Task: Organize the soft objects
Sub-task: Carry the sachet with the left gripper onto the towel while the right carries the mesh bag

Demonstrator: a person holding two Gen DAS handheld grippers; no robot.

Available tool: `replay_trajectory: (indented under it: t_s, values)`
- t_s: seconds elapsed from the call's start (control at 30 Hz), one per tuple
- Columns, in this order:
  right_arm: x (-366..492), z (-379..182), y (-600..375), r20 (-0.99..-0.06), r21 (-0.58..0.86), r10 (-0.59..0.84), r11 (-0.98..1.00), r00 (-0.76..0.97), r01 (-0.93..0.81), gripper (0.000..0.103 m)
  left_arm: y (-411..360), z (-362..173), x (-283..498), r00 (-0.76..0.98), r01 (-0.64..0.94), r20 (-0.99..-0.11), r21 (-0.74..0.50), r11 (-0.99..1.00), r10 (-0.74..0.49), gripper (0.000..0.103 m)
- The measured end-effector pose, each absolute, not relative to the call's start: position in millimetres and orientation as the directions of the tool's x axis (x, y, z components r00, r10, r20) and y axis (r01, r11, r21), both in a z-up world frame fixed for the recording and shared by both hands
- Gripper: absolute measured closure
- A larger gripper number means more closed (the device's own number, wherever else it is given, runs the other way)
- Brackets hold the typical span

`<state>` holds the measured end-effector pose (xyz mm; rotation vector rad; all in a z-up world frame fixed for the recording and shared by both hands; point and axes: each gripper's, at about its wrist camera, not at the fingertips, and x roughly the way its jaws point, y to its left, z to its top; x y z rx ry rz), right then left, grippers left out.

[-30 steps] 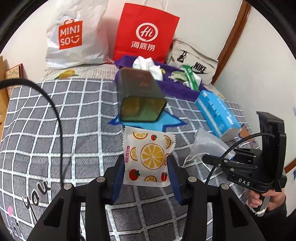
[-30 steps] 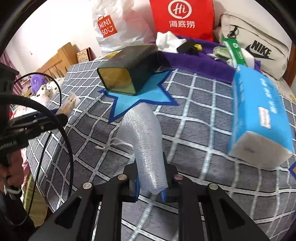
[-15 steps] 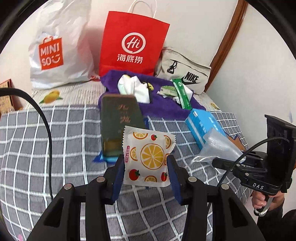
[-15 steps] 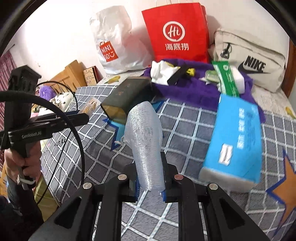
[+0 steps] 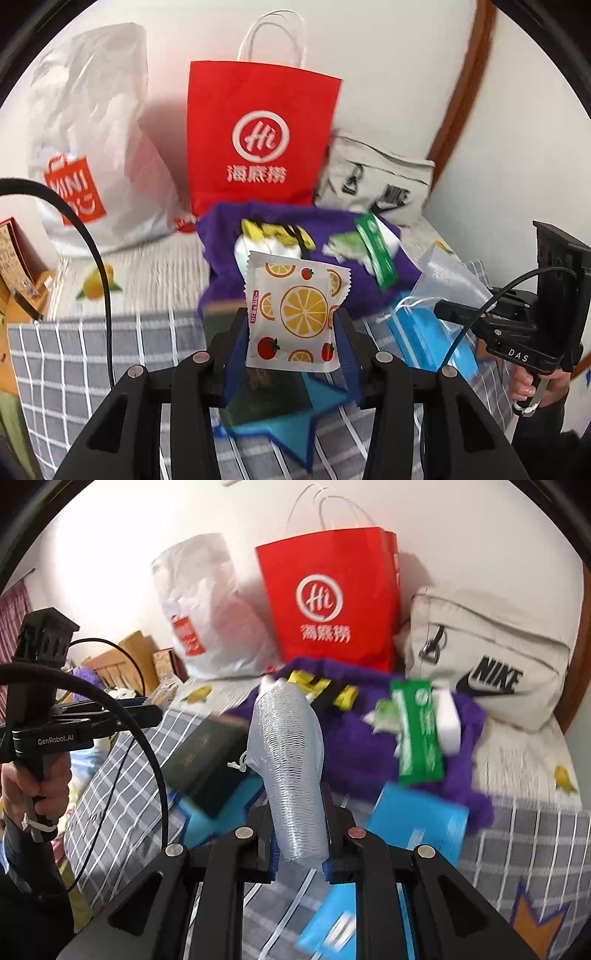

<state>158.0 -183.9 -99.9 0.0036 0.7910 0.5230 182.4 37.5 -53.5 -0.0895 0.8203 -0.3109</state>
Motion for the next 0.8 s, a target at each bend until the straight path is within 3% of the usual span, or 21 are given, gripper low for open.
replay_trajectory:
  t_s: [0.33, 0.8]
  values:
    - [254, -82, -182, -0.69, 0.171, 0.461, 0.853, 0.558, -0.493, 0.085, 23, -42, 276, 0.653, 0.201, -0.694, -0.228, 0.953, -0.304, 0.06]
    - [300, -125, -177, -0.776, 0.183, 0.462, 0.817, 0.429, -0.547, 0.084, 5, -74, 340, 0.628, 0.199, -0.713, -0.24, 0.95, -0.312, 0.06]
